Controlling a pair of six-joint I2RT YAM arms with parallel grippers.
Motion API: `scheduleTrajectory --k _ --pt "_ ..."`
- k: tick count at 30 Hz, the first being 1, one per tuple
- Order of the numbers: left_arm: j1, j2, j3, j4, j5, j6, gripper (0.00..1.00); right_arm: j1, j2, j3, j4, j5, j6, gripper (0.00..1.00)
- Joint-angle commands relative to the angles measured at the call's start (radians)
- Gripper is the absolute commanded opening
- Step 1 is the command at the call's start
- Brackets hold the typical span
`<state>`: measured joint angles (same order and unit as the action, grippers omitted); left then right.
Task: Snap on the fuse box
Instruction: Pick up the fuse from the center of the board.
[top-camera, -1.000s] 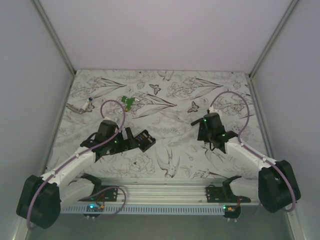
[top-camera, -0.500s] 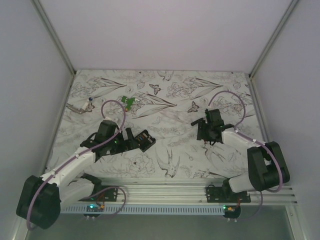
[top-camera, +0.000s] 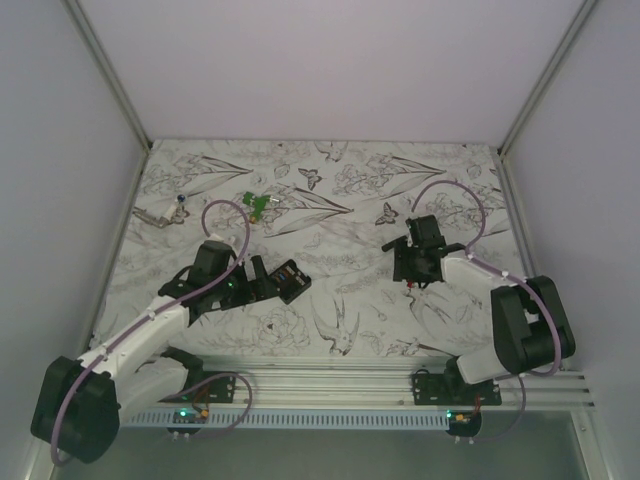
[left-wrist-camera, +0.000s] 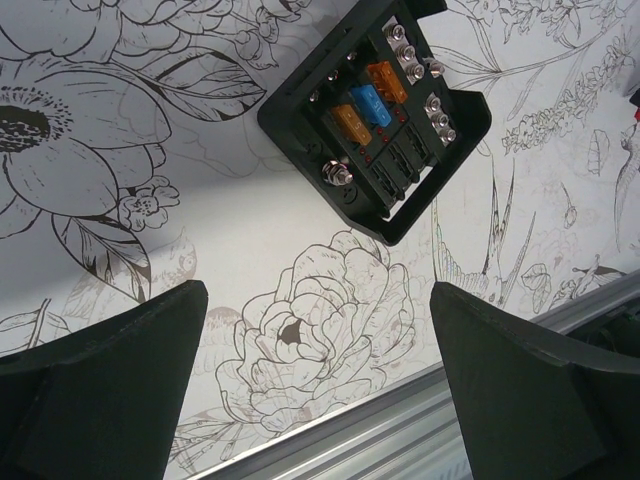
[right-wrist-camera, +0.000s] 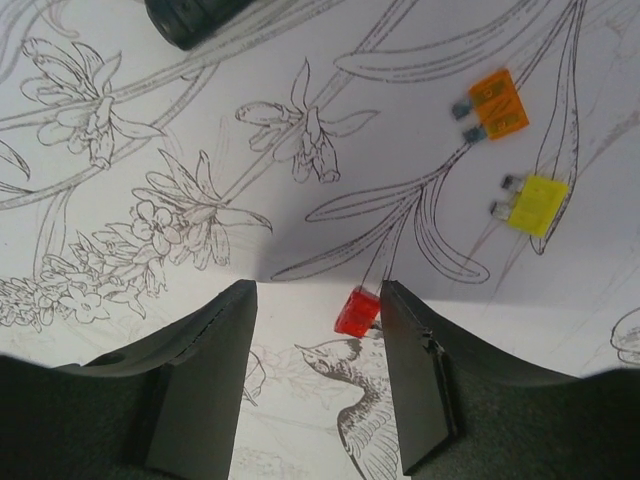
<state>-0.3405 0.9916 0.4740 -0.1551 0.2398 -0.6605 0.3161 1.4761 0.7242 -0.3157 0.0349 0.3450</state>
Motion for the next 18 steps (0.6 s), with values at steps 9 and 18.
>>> scheduleTrajectory --k 9,18 --pt "-0.008 -0.003 0.003 -0.014 0.028 0.01 1.0 0.022 -0.034 -0.003 -0.1 -0.013 -0.007 0.55" --pt "-0.012 0.001 0.008 -0.015 0.026 0.01 1.0 0.089 -0.016 -0.001 -0.103 -0.034 0.017 0.54"
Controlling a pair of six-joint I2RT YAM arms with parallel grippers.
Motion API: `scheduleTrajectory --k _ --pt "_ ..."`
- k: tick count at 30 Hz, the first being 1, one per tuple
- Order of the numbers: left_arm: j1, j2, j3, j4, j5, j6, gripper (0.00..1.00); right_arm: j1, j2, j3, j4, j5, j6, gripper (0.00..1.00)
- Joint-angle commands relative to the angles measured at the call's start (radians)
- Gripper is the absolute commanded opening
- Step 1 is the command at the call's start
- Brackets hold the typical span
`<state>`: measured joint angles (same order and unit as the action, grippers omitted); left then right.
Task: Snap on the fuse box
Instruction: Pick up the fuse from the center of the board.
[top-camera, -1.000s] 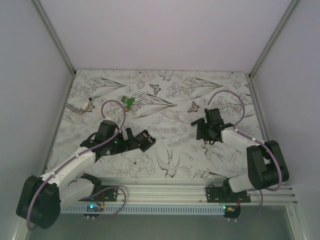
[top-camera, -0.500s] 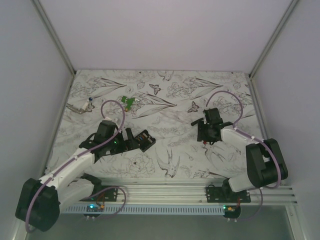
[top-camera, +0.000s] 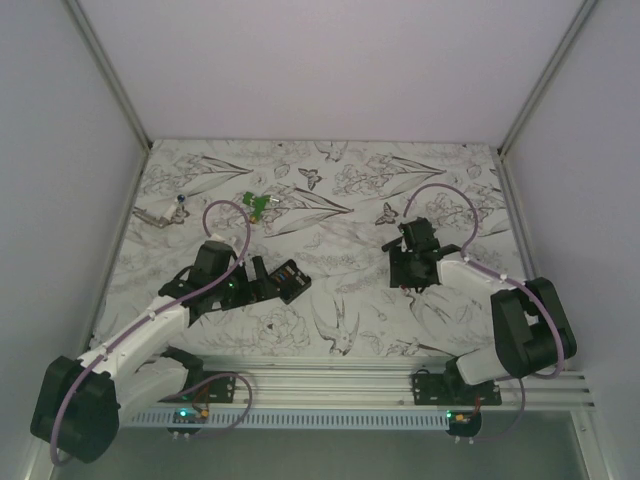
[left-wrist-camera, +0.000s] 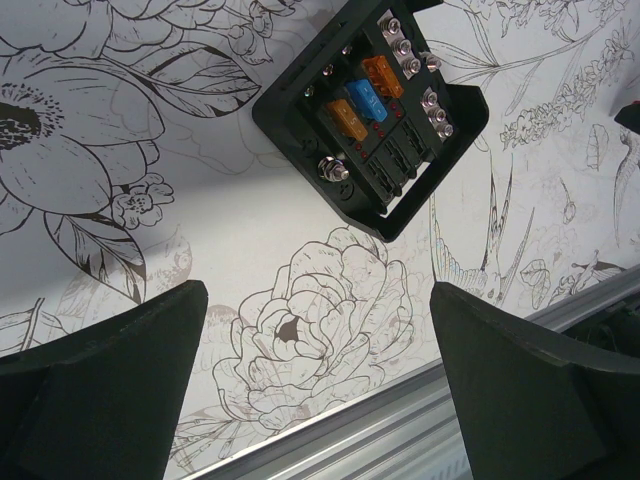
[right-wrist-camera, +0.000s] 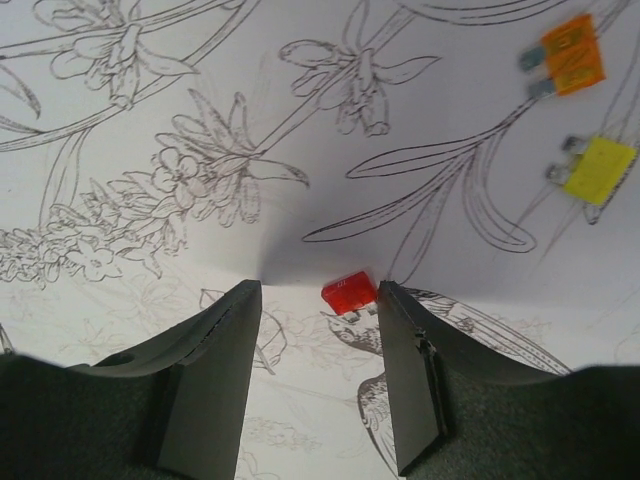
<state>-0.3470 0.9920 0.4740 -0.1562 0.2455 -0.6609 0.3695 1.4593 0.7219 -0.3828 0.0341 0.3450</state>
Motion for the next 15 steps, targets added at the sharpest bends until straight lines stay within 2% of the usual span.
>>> scheduleTrajectory --k 1,10,15 --pt "-0.006 0.0 0.008 -0.013 0.02 0.01 1.0 0.041 -0.003 0.004 -0.041 -0.031 0.019 0.54" --pt "-0.009 0.002 0.008 -0.014 0.025 0.011 1.0 0.091 -0.025 0.04 -0.116 -0.006 0.026 0.52" --pt "-0.009 0.0 0.006 -0.014 0.023 0.01 1.0 0.094 -0.062 0.049 -0.119 0.125 0.043 0.53"
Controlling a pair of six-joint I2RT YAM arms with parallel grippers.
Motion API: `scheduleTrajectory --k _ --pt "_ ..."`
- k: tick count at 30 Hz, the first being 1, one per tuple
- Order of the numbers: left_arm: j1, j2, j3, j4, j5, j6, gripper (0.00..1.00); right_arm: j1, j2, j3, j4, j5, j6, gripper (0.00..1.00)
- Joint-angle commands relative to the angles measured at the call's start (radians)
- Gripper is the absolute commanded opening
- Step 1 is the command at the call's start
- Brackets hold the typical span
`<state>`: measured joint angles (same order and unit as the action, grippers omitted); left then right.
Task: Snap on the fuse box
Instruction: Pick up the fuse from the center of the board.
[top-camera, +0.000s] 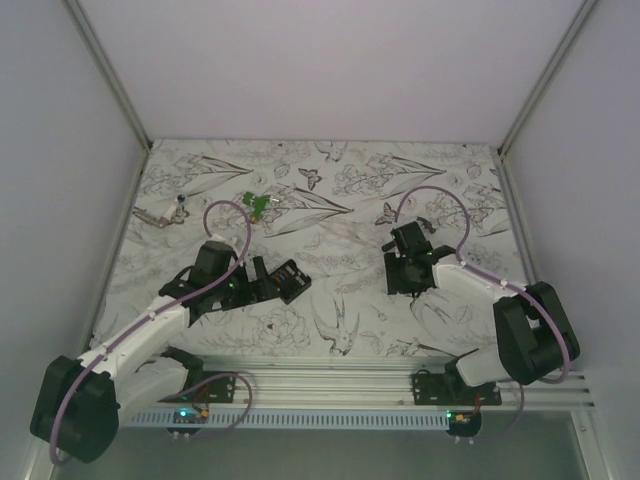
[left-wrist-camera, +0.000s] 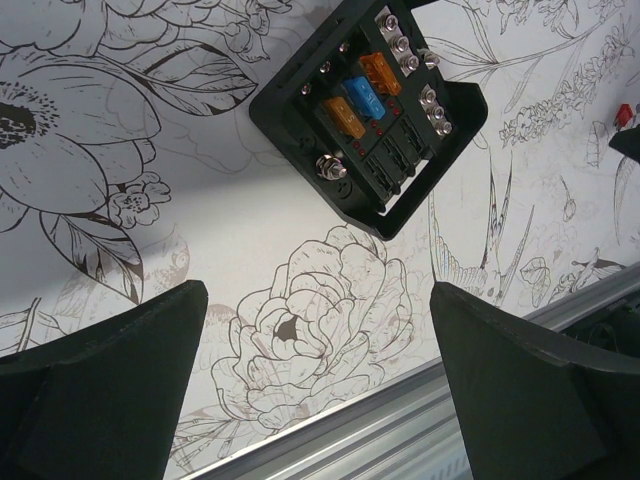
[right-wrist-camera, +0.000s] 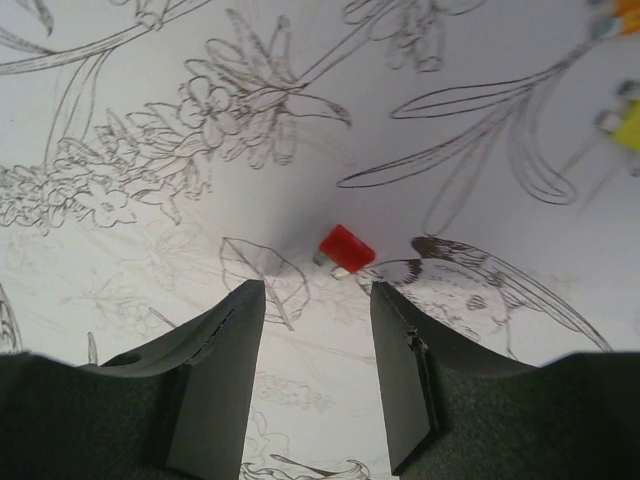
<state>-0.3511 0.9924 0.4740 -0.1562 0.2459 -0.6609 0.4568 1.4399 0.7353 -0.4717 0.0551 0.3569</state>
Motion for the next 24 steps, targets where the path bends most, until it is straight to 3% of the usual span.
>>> scheduleTrajectory --k 1,15,24 --pt "-0.005 0.0 0.006 -0.013 0.024 0.01 1.0 0.006 -0.046 0.037 -0.027 0.134 0.04 0.53" --pt "-0.01 -0.005 0.006 -0.013 0.021 0.003 1.0 0.017 -0.002 0.039 0.053 0.189 0.222 0.46" --pt "-0.014 -0.006 0.008 -0.014 0.022 0.001 1.0 0.032 0.032 0.04 0.045 0.243 0.248 0.42"
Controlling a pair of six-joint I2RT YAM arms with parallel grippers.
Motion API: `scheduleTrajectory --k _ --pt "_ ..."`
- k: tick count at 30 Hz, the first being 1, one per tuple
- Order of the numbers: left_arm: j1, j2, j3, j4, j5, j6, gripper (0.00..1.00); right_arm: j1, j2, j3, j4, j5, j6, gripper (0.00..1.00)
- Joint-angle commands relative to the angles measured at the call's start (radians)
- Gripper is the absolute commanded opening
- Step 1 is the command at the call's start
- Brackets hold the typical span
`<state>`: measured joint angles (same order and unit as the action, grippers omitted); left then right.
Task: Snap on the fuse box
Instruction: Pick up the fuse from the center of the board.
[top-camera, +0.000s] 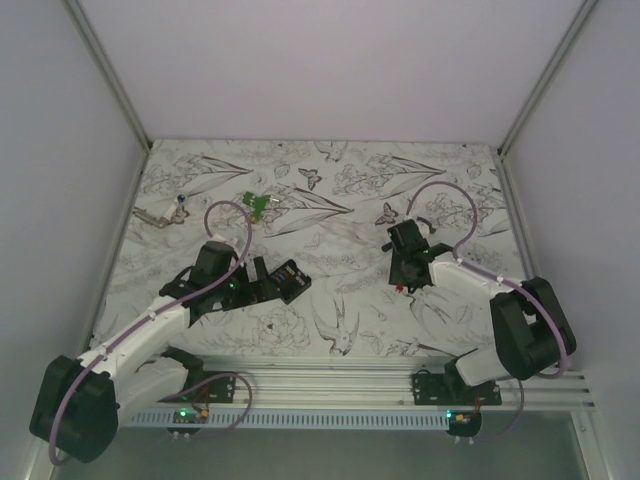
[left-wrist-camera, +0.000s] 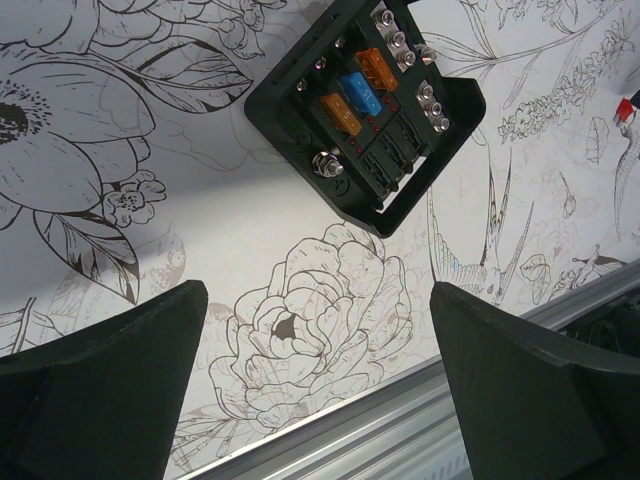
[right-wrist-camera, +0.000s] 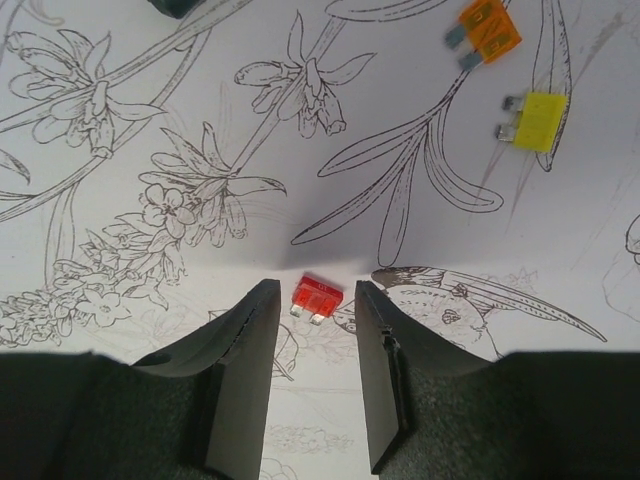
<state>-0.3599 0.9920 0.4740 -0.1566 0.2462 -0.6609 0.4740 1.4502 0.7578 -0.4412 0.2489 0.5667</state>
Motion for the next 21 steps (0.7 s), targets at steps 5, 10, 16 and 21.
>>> scheduleTrajectory --k 5,10,16,21 --pt "-0.009 -0.012 0.006 -0.014 0.02 -0.003 1.0 0.018 0.031 0.011 0.016 0.064 0.046 0.42" --pt "-0.011 -0.009 0.008 -0.013 0.019 -0.004 1.0 0.02 0.047 0.005 0.033 0.052 0.052 0.41" --pt "-0.014 -0.009 0.008 -0.012 0.018 -0.006 1.0 0.031 0.065 0.002 0.041 0.019 0.065 0.37" --pt "-0.019 -0.009 0.011 -0.013 0.018 -0.009 1.0 0.047 0.062 -0.005 0.03 0.022 0.08 0.37"
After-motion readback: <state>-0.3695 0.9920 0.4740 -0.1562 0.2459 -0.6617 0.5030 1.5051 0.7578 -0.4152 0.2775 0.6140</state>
